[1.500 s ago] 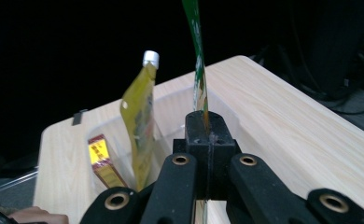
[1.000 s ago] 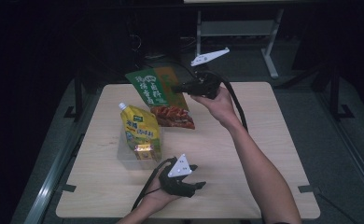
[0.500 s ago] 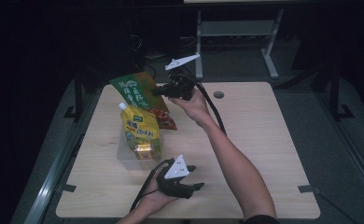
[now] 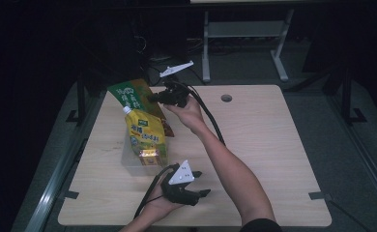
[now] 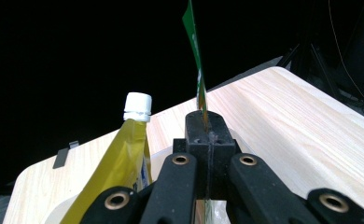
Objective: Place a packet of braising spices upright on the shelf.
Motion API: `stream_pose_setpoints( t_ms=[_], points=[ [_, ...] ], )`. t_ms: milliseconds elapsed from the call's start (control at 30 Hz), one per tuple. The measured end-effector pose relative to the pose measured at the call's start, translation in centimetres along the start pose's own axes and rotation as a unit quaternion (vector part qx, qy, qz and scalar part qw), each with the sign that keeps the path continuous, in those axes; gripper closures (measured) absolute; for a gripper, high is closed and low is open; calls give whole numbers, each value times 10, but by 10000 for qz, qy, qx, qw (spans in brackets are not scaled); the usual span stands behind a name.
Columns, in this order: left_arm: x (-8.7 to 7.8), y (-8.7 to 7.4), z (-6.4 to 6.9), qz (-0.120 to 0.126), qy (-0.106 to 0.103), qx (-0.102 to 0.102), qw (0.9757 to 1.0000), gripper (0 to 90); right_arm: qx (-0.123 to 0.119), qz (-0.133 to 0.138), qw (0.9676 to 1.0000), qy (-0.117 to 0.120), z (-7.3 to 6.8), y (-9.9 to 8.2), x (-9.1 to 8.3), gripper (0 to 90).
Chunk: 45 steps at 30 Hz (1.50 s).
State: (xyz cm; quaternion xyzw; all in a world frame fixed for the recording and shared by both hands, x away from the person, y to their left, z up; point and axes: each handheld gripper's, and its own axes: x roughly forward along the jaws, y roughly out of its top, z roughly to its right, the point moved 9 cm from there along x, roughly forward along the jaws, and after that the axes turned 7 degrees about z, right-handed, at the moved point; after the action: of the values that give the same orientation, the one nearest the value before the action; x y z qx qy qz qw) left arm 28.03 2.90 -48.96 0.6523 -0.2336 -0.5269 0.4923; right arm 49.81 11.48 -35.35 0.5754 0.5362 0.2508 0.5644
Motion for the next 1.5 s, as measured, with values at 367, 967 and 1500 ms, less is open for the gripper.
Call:
stream_pose_setpoints(
  t_ms=[367,967,1500],
  points=[
    [1,-2,-1,-63,-4,104,9999,363,85,62,9999,51,1,-10,2,900],
    [1,1,-1,-6,18,114,9999,353,-32,-751,9969,-215,5,-29,19,752],
    [-1,3,0,24,41,173,9998,354,-33,-551,9981,-266,-5,-25,22,896]
  ],
)
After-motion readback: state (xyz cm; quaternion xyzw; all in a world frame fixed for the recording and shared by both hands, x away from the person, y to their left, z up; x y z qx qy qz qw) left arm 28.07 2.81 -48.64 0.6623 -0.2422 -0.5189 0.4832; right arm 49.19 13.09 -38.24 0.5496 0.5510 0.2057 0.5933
